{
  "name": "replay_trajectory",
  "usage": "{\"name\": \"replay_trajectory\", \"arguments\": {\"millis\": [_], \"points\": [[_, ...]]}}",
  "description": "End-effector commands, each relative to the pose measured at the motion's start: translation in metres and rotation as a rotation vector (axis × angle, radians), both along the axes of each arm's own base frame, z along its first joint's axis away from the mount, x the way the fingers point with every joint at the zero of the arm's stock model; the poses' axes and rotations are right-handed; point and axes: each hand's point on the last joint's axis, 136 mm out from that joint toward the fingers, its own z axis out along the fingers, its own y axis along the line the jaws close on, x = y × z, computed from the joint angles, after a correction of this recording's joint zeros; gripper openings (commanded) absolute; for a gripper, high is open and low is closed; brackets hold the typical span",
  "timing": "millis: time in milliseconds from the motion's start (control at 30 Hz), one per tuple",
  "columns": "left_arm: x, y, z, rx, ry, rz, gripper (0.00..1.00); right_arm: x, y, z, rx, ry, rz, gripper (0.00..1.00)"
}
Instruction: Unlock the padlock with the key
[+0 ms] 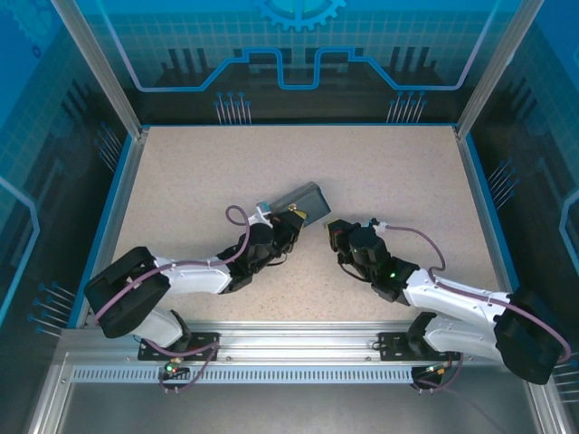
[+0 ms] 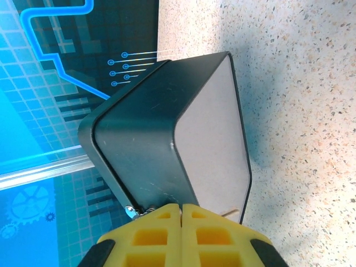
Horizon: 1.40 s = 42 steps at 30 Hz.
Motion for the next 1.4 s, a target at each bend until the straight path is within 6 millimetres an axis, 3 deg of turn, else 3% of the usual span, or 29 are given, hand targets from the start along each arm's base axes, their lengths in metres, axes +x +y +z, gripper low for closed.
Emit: {"name": "replay_trajectory", "arguments": {"millis": [0,533,1367], "points": [[0.000,0.001,0.042,-0.106,-0.086,0.017,0.00,0.005,0.003,0.005,0.005,-0.015,-0.024,0.00],[0.001,-0.001,0.040,-0.105,-0.077,0.016,0.00,0.016,0.022,0.019,0.022,-0.038,0.011,0.00],[0.001,-0.004,0.043,-0.119,-0.081,0.009,0.00,0.018,0.037,0.021,0.028,-0.046,0.049,0.00]]}}
